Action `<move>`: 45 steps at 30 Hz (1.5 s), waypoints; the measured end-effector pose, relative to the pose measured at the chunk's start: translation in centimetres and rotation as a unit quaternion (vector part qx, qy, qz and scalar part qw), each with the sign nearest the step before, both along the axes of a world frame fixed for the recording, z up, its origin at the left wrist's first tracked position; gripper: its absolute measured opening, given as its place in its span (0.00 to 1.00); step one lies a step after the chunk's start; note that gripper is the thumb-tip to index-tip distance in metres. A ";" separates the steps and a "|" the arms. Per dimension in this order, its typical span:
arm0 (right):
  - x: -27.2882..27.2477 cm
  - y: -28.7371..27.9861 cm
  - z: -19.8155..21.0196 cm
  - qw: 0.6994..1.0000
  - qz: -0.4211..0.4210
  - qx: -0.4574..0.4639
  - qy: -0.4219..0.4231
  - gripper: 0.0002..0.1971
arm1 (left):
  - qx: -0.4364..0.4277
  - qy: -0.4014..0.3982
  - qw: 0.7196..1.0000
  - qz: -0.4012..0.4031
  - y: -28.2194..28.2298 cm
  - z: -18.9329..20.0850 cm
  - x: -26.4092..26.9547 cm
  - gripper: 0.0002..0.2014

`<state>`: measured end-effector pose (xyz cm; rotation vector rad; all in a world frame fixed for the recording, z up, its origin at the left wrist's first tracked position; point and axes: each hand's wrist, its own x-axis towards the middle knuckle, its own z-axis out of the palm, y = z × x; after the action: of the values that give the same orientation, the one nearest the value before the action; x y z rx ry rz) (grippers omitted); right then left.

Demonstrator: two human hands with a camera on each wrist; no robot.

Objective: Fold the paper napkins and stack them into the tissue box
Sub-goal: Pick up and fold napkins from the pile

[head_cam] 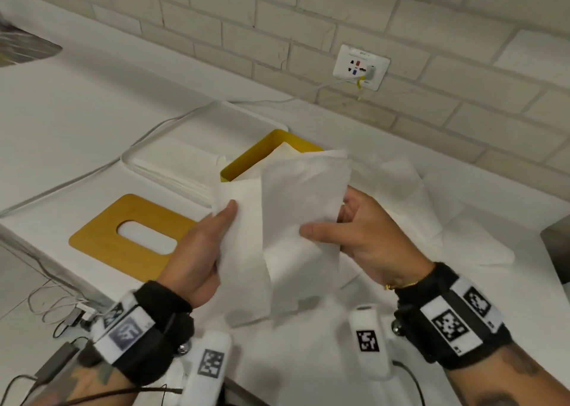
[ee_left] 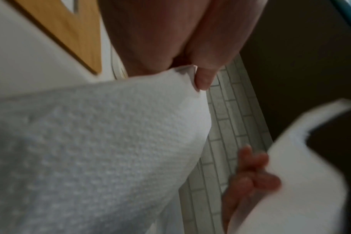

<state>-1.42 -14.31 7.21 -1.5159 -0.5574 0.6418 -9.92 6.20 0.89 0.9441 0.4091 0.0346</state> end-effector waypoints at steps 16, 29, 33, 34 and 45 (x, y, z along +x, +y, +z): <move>-1.2 0.1 -5.1 0.985 -0.144 -0.084 0.047 0.14 | 0.010 -0.011 0.995 -0.095 -4.1 -0.1 2.8 0.35; -1.6 0.1 -6.0 0.982 -0.161 -0.068 0.065 0.13 | 0.060 -0.029 0.994 -0.084 -4.7 -0.4 3.3 0.17; -3.1 -1.0 -7.8 0.978 -0.164 -0.094 0.088 0.13 | 0.098 -0.038 0.994 -0.043 -4.1 0.0 3.8 0.18; -3.5 -1.6 -8.4 0.976 -0.157 -0.109 0.099 0.13 | 0.105 -0.043 0.993 -0.034 -3.8 0.1 4.0 0.18; -1.1 -3.1 -3.6 0.975 -0.216 -0.058 0.003 0.29 | 0.112 -0.083 0.988 -0.065 -5.0 0.8 3.7 0.14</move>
<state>-2.51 -17.38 3.66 -1.6768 -0.1723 0.3439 -6.23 1.16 1.72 1.1782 0.1919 0.0407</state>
